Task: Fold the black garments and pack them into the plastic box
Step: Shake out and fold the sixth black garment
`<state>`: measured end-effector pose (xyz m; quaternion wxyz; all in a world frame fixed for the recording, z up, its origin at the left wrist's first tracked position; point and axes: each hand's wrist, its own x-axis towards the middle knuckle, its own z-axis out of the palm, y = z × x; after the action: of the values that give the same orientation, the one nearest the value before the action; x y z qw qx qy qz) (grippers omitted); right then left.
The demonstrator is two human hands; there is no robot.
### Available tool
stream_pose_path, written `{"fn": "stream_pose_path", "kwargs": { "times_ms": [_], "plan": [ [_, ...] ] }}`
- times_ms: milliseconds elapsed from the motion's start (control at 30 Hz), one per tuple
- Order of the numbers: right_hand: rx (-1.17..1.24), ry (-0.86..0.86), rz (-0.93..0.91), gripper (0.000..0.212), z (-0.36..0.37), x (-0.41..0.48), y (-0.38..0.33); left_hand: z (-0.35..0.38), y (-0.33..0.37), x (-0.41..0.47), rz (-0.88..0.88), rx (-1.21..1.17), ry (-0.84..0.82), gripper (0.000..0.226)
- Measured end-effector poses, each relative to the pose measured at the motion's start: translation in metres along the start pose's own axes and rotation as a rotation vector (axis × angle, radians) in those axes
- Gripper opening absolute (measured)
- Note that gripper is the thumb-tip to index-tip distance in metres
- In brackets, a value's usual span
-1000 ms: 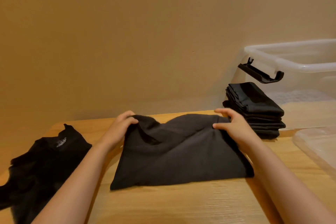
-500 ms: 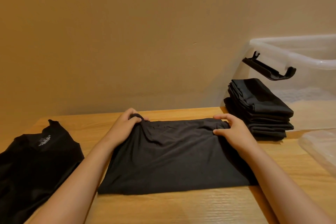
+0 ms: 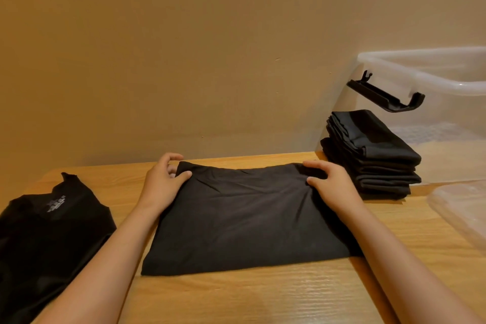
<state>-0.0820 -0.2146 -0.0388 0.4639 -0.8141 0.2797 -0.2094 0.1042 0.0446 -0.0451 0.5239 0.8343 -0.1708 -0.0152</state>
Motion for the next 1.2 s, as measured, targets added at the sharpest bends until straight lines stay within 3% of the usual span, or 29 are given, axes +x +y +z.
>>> {"fn": "stream_pose_path", "kwargs": {
  "times_ms": [100,400,500,633,700,767,867,967,1033,1100,1200],
  "plan": [
    [-0.012,0.002,0.010,0.044,0.000,0.001,-0.001,-0.001,0.000,0.000,-0.005,0.009,-0.003,0.044],
    [-0.027,0.029,-0.028,0.060,-0.003,0.002,-0.001,-0.006,-0.002,-0.004,-0.006,-0.011,0.020,0.049],
    [-0.124,0.020,-0.040,0.065,-0.002,-0.003,-0.001,-0.012,0.000,-0.009,-0.014,0.000,0.060,0.051],
    [-0.354,0.022,-0.233,0.061,-0.007,-0.022,-0.014,-0.028,0.025,-0.029,0.004,0.047,0.097,0.050],
    [-0.388,-0.008,-0.330,0.055,-0.010,-0.041,-0.026,-0.036,0.039,-0.059,0.074,0.135,-0.006,0.047],
    [-0.432,-0.074,-0.403,0.053,-0.011,-0.065,-0.035,-0.041,0.046,-0.102,0.167,0.279,-0.214,0.048],
    [-0.624,-0.213,-0.397,0.062,-0.004,-0.100,-0.032,-0.038,0.032,-0.151,0.278,0.606,-0.434,0.057],
    [-0.814,-0.329,-0.240,0.074,0.005,-0.119,-0.016,-0.035,0.010,-0.168,0.265,0.787,-0.468,0.062],
    [-0.890,-0.369,-0.151,0.094,0.004,-0.127,-0.007,-0.036,0.005,-0.174,0.266,0.864,-0.443,0.071],
    [-0.920,-0.374,-0.131,0.109,-0.002,-0.134,-0.001,-0.038,0.007,-0.181,0.252,0.914,-0.421,0.077],
    [-0.913,-0.367,-0.168,0.112,-0.013,-0.149,0.005,-0.042,0.015,-0.198,0.239,0.935,-0.415,0.083]
  ]
}}
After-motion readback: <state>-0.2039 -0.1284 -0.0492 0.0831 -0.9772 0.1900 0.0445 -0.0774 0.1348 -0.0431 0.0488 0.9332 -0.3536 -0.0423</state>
